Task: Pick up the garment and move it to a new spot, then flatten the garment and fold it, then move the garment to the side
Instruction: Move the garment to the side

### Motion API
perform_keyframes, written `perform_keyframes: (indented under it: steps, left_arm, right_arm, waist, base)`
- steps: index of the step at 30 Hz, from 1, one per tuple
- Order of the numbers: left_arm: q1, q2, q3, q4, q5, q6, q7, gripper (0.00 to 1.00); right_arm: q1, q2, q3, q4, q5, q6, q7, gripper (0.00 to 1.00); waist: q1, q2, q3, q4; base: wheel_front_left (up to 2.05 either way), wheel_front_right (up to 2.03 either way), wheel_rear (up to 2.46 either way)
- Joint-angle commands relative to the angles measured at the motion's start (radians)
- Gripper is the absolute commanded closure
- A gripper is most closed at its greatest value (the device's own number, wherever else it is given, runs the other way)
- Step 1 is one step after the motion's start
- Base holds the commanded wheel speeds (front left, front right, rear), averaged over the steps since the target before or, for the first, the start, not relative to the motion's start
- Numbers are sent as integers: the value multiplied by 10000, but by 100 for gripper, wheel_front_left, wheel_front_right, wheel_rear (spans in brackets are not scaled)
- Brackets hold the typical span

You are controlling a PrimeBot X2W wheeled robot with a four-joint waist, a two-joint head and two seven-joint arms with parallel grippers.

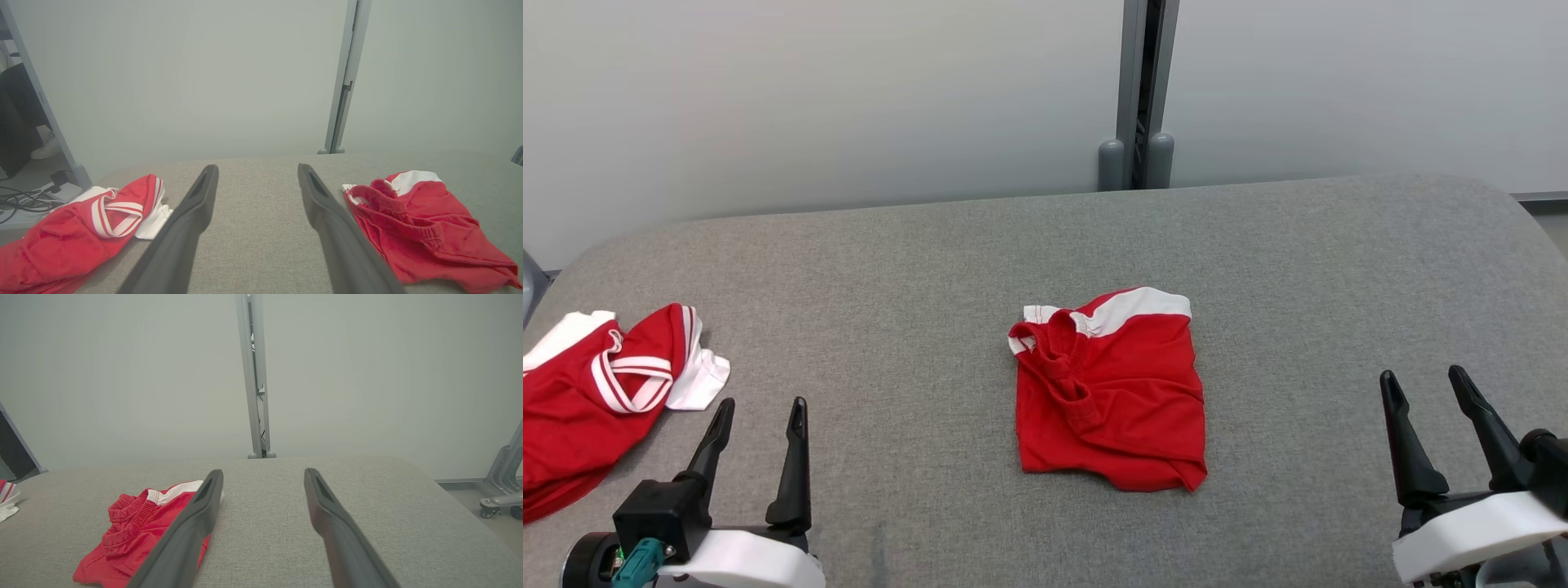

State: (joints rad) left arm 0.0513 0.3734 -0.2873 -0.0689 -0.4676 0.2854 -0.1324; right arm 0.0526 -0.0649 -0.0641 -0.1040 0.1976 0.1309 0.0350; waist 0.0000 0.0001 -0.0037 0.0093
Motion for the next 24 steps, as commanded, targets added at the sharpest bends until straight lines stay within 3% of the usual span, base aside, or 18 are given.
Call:
perform_keyframes:
  steps: [1,14,24]
  left_arm:
    - [-8,68,10,-35,-12,55,24,0]
    - [-193,84,-28,-83,-68,133,111,0]
    - [-907,-62,-129,-303,4,-1,-36,0]
  right_arm:
    - [84,1,-52,1,-63,-3,-1,0]
    - [-227,4,14,474,52,-3,-40,0]
    - [-1099,-138,263,1447,106,-3,-16,0]
  waist:
    - [0,-1,-10,-1]
    - [0,-1,-82,7]
    - [0,-1,798,652]
  base:
    - [0,0,0]
    - [0,0,0]
    - [0,0,0]
